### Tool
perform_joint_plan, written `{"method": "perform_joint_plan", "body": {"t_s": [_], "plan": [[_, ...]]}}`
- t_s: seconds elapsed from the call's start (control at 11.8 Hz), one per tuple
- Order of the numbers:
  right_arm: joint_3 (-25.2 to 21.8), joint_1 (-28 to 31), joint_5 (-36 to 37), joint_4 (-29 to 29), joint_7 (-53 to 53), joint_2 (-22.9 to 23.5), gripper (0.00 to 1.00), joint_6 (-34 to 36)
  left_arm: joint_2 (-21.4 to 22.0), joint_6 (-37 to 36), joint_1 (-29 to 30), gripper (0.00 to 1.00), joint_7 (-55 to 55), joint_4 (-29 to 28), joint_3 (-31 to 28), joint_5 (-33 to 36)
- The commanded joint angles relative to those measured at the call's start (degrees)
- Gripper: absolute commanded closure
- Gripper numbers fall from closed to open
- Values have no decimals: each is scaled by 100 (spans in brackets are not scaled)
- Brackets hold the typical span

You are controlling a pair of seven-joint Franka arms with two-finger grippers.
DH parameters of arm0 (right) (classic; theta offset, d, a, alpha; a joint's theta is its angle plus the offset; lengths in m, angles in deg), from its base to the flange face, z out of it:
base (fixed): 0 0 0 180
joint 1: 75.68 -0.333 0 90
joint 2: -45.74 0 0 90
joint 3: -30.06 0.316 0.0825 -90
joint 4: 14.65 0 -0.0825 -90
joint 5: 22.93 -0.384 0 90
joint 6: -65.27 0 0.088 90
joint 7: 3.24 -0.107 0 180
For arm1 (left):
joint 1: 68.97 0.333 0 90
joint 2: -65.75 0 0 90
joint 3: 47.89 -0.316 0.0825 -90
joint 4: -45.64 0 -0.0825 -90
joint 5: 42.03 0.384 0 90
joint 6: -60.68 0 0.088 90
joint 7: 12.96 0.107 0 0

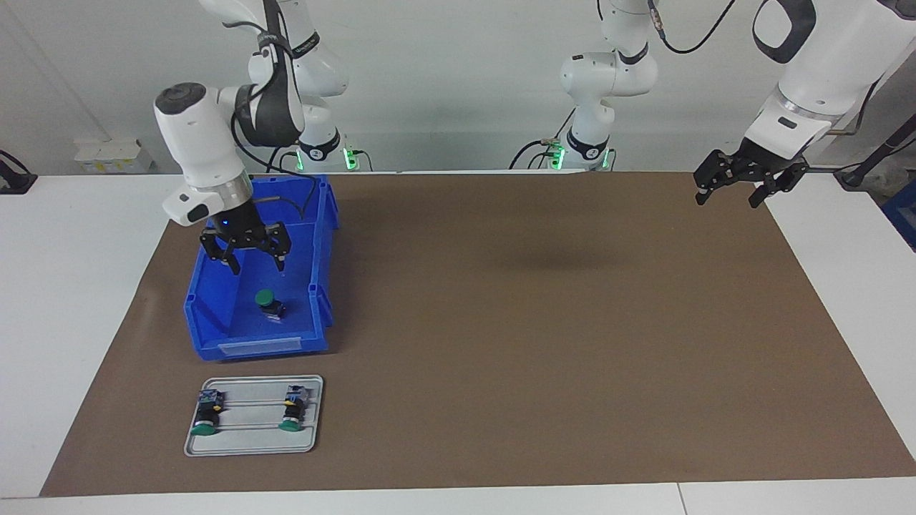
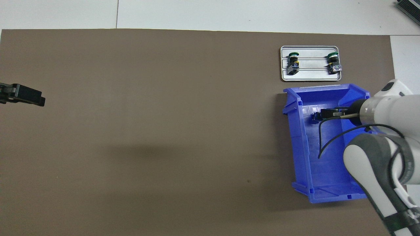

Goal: Place and press button with both arms
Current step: 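Open the right gripper and withdraw it from the blue bin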

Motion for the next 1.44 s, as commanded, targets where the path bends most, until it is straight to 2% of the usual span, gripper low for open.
{"method": "perform_joint_plan", "body": {"t_s": [0.0, 0.34, 0.51, 0.93, 1.35], "plan": [[3, 107, -194, -1080, 204, 187, 7, 1201, 122, -18, 54, 0, -38, -143, 44, 32], [-15, 239, -62, -2618, 134, 713, 7, 2881, 122, -9, 54, 0, -38, -143, 44, 32], [-15, 248, 217, -3034, 134, 908, 8, 3156, 122, -9, 54, 0, -38, -143, 44, 32], [12, 160, 237, -3000, -480, 926, 7, 3157, 122, -18, 54, 0, -38, -143, 44, 32], [20, 143, 237, -2938, -455, 917, 3, 3148, 122, -18, 54, 0, -38, -143, 44, 32]]}}
